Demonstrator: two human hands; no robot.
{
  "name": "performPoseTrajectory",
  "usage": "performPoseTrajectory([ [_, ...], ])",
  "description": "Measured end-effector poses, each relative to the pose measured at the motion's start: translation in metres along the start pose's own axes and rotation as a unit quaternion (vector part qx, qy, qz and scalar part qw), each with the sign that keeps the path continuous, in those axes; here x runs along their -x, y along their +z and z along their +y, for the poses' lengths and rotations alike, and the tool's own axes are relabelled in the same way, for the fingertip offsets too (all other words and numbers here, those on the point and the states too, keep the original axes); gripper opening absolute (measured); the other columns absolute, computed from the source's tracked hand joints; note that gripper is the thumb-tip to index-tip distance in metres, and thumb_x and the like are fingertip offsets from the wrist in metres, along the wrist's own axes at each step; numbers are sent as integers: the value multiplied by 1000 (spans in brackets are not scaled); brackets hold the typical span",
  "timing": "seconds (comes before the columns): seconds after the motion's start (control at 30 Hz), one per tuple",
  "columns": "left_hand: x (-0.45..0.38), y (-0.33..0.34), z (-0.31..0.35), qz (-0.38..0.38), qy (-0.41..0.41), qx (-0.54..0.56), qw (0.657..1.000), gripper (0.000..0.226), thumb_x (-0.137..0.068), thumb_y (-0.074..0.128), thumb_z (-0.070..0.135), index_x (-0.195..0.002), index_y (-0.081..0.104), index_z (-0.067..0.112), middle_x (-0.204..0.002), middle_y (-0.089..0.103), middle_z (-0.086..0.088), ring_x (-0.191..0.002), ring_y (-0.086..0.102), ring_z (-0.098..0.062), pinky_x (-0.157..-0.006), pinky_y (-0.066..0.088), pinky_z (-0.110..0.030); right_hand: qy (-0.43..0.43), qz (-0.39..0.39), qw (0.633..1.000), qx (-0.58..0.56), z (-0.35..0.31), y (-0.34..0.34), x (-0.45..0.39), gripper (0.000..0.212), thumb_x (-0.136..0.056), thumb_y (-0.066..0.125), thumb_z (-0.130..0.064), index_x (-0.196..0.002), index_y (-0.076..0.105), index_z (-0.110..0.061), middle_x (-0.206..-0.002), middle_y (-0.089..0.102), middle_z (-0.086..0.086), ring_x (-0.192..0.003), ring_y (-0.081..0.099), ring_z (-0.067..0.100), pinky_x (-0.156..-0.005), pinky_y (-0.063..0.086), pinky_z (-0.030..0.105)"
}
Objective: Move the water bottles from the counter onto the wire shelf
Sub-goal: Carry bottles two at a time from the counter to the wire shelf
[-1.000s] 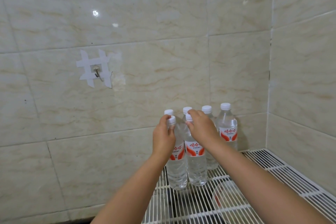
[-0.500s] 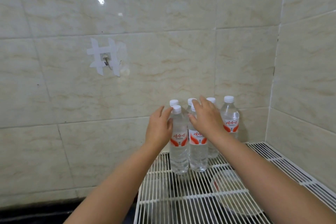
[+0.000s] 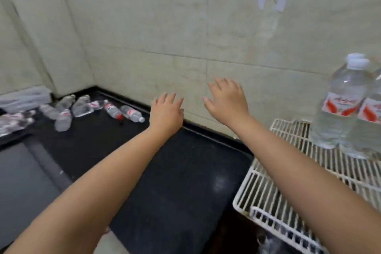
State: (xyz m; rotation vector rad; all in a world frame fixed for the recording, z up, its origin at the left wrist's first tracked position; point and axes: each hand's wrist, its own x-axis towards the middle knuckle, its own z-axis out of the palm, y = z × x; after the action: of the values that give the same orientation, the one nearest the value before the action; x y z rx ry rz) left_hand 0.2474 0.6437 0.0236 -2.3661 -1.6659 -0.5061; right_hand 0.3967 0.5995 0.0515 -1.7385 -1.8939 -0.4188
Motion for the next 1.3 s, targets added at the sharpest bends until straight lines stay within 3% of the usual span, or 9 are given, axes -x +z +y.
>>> performPoseTrajectory([
  [0.1, 41, 2, -65, -19, -55, -46, 997, 44, -94, 45, 27, -135, 43, 12, -144, 43, -8, -134, 34, -28, -108, 30, -43, -33, -49, 997, -54, -63, 38, -2, 40, -84, 56, -26, -112, 56, 3, -118, 58, 24, -114, 50, 39, -96, 38, 47],
  [0.2, 82, 9, -122, -54, -116, -55, 990, 46, -95, 44, 30, -139, 38, 16, -150, 35, -3, -140, 27, -26, -113, 24, -43, -67, -90, 989, -96, -124, 80, 6, 38, -87, 55, -26, -114, 55, 2, -117, 58, 23, -114, 50, 37, -94, 38, 44],
  [0.33, 124, 25, -197, -84, -169, -47, 981, 43, -98, 39, 29, -139, 38, 19, -150, 36, 0, -141, 26, -27, -114, 23, -42, -91, -174, 978, -70, -204, 139, 19, 40, -92, 44, -33, -120, 49, -5, -125, 55, 13, -119, 45, 32, -99, 35, 43],
  [0.67, 164, 55, -379, -146, -181, -34, 972, 36, -98, 38, 27, -132, 45, 17, -140, 46, -1, -132, 35, -26, -109, 29, -37, -57, -221, 970, -89, -367, 249, 5, 38, -93, 43, -31, -119, 52, -5, -122, 58, 11, -115, 50, 29, -96, 39, 40],
  [0.93, 134, 95, -471, -199, -173, -12, 965, 39, -99, 36, 28, -137, 40, 19, -148, 37, 0, -140, 26, -26, -115, 22, -41, -34, -263, 962, -64, -410, 323, -31, 37, -93, 44, -32, -117, 53, -7, -121, 59, 9, -116, 50, 27, -97, 41, 38],
  [1.3, -11, 162, -552, -238, -119, -26, 964, 39, -99, 36, 28, -137, 40, 20, -153, 30, 2, -144, 18, -26, -118, 16, -43, 79, -283, 953, -78, -386, 439, -168, 39, -94, 43, -31, -122, 50, -6, -125, 57, 9, -120, 47, 28, -98, 41, 39],
])
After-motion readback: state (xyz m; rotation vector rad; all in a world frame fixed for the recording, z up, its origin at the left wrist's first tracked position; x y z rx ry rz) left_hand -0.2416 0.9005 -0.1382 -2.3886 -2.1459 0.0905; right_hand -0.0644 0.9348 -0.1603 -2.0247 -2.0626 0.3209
